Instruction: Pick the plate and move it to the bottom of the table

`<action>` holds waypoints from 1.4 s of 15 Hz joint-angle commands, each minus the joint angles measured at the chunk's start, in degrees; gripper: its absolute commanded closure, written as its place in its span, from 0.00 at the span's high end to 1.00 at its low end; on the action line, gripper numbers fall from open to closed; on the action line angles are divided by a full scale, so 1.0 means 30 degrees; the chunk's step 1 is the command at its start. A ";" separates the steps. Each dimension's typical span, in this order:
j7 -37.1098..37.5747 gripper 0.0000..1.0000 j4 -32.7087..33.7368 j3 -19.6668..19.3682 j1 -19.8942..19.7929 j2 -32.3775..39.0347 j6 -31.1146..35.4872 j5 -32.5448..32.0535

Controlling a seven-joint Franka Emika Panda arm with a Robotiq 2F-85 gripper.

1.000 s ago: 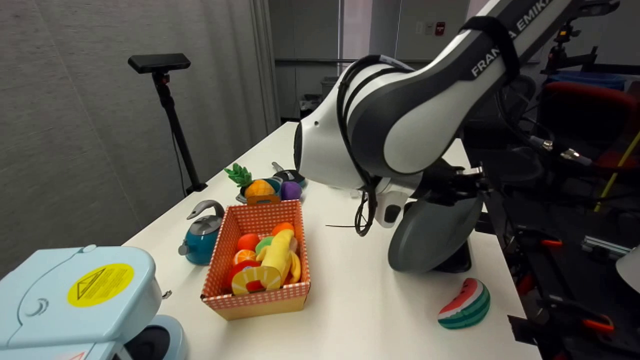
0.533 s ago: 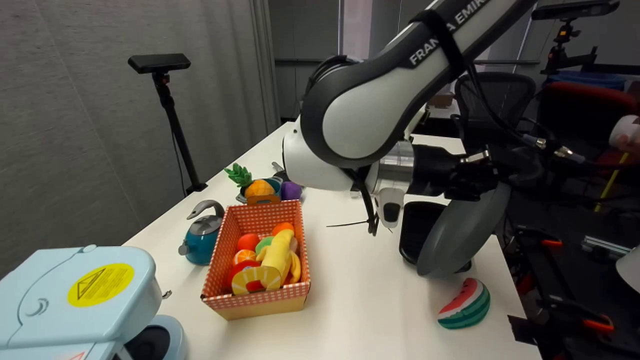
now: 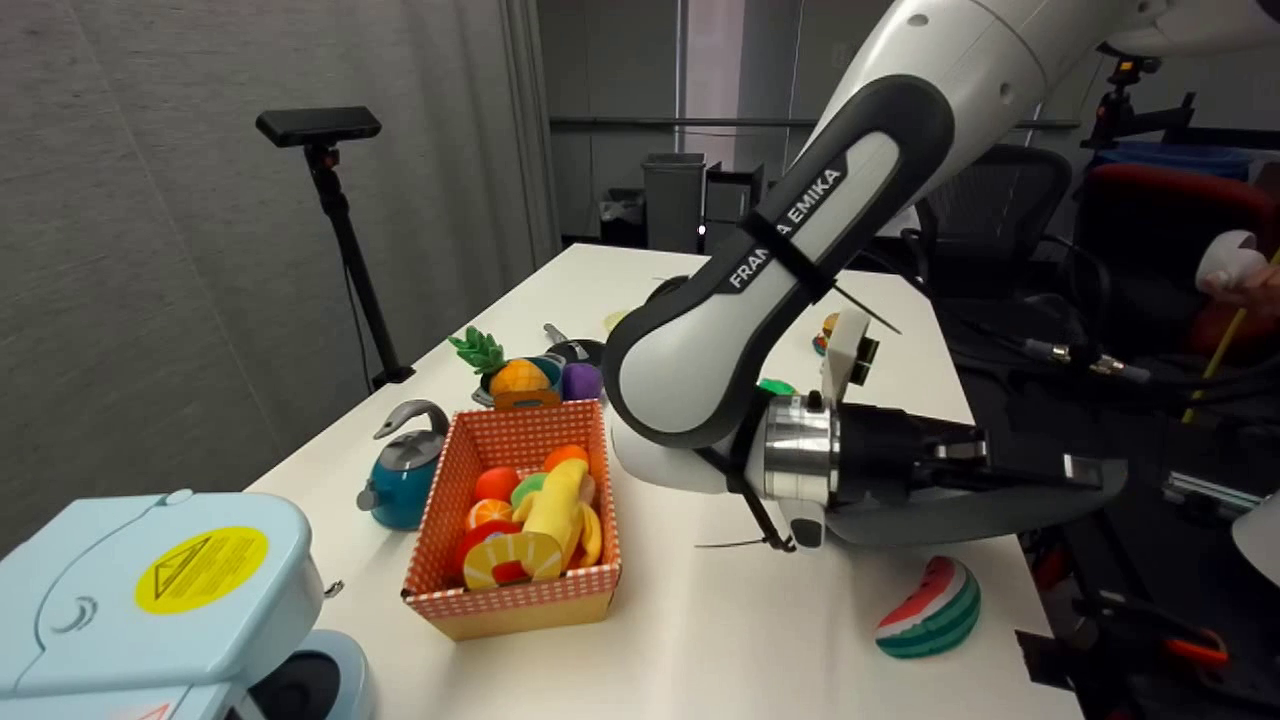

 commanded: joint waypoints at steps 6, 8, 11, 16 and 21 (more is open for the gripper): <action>0.4349 0.56 0.2154 0.5297 -0.4144 0.1706 -0.0169 -0.0228; 0.5109 0.69 0.1983 0.6572 -0.4591 0.1274 -0.0166 -0.0104; 0.5931 0.93 0.1941 0.8558 -0.5510 0.1546 -0.0161 -0.0695; 0.5702 1.00 0.1466 1.0327 -0.6144 0.1223 -0.0158 -0.2485; 0.2752 1.00 0.2035 0.8371 -0.4090 -0.1039 -0.0130 -0.5504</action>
